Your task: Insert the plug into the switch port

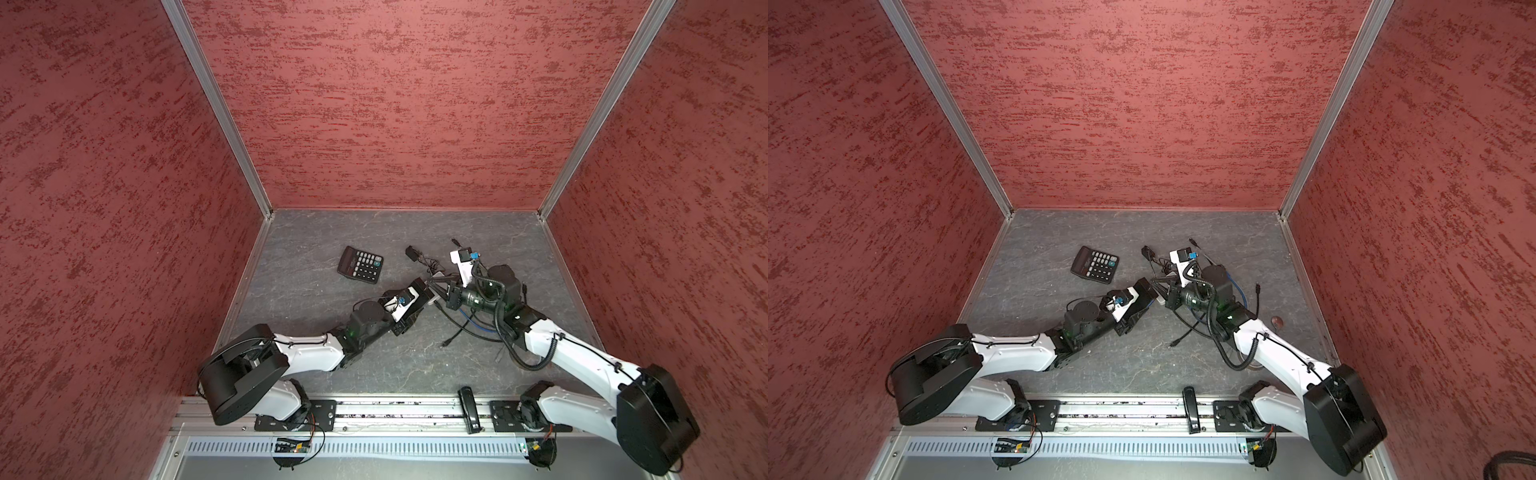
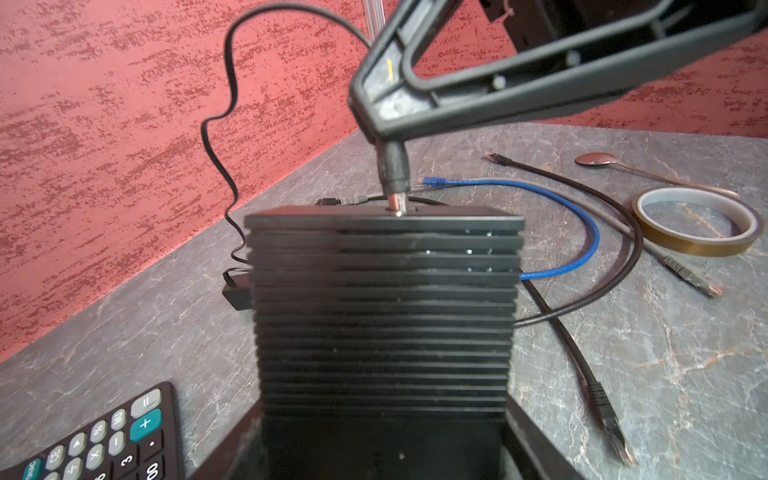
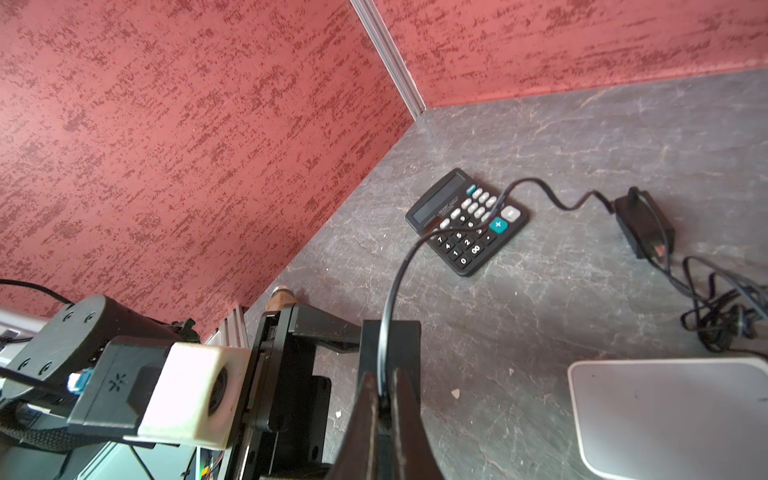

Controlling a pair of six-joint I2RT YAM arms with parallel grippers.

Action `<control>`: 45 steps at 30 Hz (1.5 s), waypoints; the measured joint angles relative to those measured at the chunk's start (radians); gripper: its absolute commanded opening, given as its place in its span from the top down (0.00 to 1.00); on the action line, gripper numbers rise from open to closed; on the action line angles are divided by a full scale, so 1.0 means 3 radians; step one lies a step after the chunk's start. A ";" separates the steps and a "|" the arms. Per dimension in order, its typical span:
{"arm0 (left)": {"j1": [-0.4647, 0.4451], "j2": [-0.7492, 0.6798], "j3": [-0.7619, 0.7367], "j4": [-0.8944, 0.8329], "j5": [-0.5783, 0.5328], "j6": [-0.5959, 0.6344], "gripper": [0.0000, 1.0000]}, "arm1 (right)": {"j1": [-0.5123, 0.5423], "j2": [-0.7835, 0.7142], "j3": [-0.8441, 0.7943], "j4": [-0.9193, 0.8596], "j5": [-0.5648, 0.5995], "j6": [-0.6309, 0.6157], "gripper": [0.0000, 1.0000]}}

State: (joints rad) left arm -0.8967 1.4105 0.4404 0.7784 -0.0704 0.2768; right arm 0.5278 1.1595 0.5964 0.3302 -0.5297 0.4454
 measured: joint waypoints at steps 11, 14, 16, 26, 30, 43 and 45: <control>0.0003 0.0000 0.0055 0.0141 -0.0022 0.0004 0.81 | 0.0051 -0.0079 -0.0100 0.0322 0.0169 0.0048 1.00; 0.0003 0.0000 0.0055 0.0144 -0.0022 0.0017 0.82 | 0.0056 -0.0088 -0.0148 0.0390 0.0197 0.0071 1.00; 0.0003 0.0000 0.0055 0.0148 -0.0013 0.0033 0.82 | 0.0060 -0.0107 -0.0183 0.0432 0.0215 0.0089 1.00; 0.0010 -0.0001 0.0058 0.0146 -0.0036 0.0070 0.83 | 0.0066 -0.0037 -0.0231 0.0623 0.0225 0.0161 1.00; 0.0015 -0.0001 0.0122 0.0092 -0.0064 0.0095 0.84 | 0.0093 -0.0032 -0.0221 0.0660 0.0319 0.0142 1.00; 0.0051 -0.0038 0.0210 0.0009 -0.0058 0.0128 0.85 | 0.0156 0.0013 -0.0290 0.0997 0.0511 0.0122 1.00; 0.0056 -0.0046 0.0210 0.0009 -0.0056 0.0128 0.85 | 0.0165 0.0027 -0.0305 0.1058 0.0532 0.0132 1.00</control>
State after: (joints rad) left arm -0.8799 1.3968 0.5034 0.7811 -0.0872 0.3153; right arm 0.5774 1.1675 0.5049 0.6476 -0.3702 0.4850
